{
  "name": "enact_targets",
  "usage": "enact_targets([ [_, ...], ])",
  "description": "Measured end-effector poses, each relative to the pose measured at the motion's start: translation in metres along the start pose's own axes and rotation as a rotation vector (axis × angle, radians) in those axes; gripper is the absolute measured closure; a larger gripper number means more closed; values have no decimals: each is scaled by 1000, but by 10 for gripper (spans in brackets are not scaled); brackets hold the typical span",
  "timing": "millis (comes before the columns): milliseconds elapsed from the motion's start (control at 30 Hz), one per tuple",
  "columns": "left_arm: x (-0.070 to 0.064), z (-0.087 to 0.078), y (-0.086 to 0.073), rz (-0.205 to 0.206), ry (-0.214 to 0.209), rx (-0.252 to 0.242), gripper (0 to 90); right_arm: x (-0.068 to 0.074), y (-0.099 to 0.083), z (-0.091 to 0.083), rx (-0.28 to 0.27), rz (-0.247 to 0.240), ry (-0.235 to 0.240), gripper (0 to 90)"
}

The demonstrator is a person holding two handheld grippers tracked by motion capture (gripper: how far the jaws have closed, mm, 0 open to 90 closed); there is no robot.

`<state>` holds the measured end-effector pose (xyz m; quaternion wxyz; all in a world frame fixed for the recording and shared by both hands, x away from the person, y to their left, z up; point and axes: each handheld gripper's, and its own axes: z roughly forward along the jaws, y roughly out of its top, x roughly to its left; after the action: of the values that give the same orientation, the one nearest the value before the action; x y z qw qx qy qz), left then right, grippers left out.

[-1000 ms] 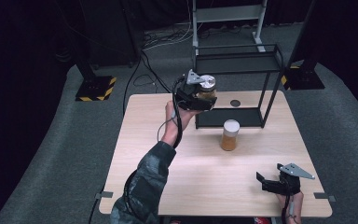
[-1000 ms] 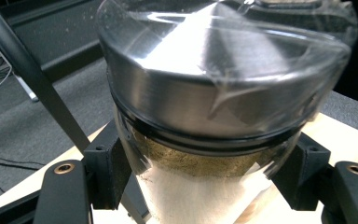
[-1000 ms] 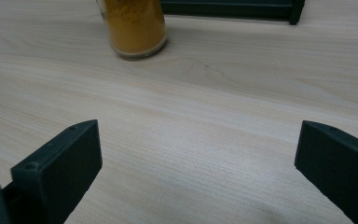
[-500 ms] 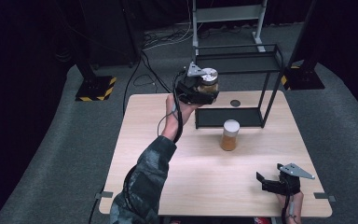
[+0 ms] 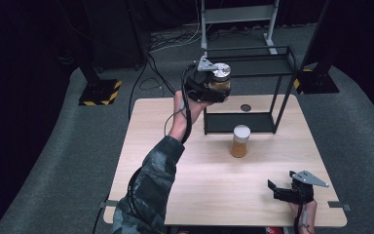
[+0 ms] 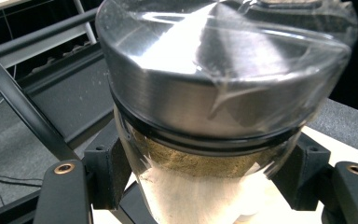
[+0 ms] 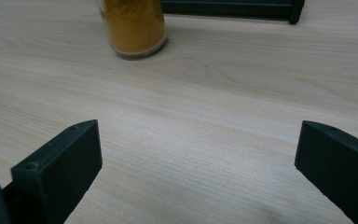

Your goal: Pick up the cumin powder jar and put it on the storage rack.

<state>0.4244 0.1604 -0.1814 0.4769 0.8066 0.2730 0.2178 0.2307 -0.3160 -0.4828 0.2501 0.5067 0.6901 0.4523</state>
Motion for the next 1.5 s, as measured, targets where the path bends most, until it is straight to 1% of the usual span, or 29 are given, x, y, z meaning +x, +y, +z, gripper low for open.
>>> enact_targets([
  [200, 2, -2, 8, -4, 0, -11, 299, 0, 0, 0, -1, -2, -4, 0],
  [300, 2, -2, 13, 3, 0, -7, 300, 0, 0, 0, -1, -3, -3, 0],
  [433, 5, -2, 20, -6, -3, -14, 299, 0, 0, 0, -1, -4, -3, 0],
  [633, 9, -3, 33, 2, 14, -12, 299, 0, -1, 0, -2, 0, -2, 0],
  [867, 16, -3, 44, -15, 24, -23, 299, 0, -1, -1, -3, 1, 0, 0],
  [1033, 22, 1, 51, -23, 30, -18, 299, -1, -1, -1, -3, 1, 2, 0],
  [1167, 30, 4, 56, -30, 33, -12, 300, -1, -1, -1, -3, 1, 2, 0],
  [1267, 38, 7, 57, -54, 29, -14, 299, -1, -1, -1, -4, 1, 3, 0],
  [1333, 41, 10, 58, -62, 33, -14, 300, -1, -1, -1, -5, 2, 3, 0],
  [1500, 49, 19, 60, -87, 39, 4, 299, -1, -1, -1, -7, -2, 3, 0],
])
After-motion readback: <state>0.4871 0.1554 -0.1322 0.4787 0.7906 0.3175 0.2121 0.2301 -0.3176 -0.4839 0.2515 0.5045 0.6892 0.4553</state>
